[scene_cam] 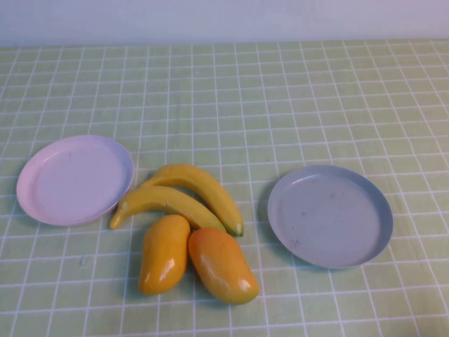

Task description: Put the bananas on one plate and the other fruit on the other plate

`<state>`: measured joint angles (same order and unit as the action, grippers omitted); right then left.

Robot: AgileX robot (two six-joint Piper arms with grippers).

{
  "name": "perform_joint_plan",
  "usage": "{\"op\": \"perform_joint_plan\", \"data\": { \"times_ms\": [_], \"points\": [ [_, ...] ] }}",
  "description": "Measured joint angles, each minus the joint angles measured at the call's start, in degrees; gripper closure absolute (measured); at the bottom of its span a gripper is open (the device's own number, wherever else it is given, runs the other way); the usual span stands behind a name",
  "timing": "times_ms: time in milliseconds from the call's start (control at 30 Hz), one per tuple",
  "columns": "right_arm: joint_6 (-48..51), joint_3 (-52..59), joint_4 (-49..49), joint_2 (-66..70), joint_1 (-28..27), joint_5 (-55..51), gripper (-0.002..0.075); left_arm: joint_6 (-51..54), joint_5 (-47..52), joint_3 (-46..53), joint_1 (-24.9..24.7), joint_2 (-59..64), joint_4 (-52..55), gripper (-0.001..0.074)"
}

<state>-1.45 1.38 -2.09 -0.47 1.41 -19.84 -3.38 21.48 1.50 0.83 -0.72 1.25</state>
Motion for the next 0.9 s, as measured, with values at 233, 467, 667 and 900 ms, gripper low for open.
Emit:
{"op": "perform_joint_plan", "data": {
  "times_ms": [233, 467, 667, 900],
  "points": [
    [0.0, 0.0, 0.0, 0.0, 0.0, 0.0, 0.0741, 0.0, 0.0, 0.0, 0.0, 0.0, 0.8, 0.0736],
    [0.0, 0.0, 0.0, 0.0, 0.0, 0.0, 0.0741, 0.0, 0.0, 0.0, 0.0, 0.0, 1.3, 0.0736],
    [0.0, 0.0, 0.0, 0.0, 0.0, 0.0, 0.0741, 0.0, 0.0, 0.0, 0.0, 0.0, 1.4, 0.0736],
    [0.0, 0.0, 0.0, 0.0, 0.0, 0.0, 0.0741, 0.0, 0.0, 0.0, 0.0, 0.0, 1.4, 0.0736]
  ]
}}
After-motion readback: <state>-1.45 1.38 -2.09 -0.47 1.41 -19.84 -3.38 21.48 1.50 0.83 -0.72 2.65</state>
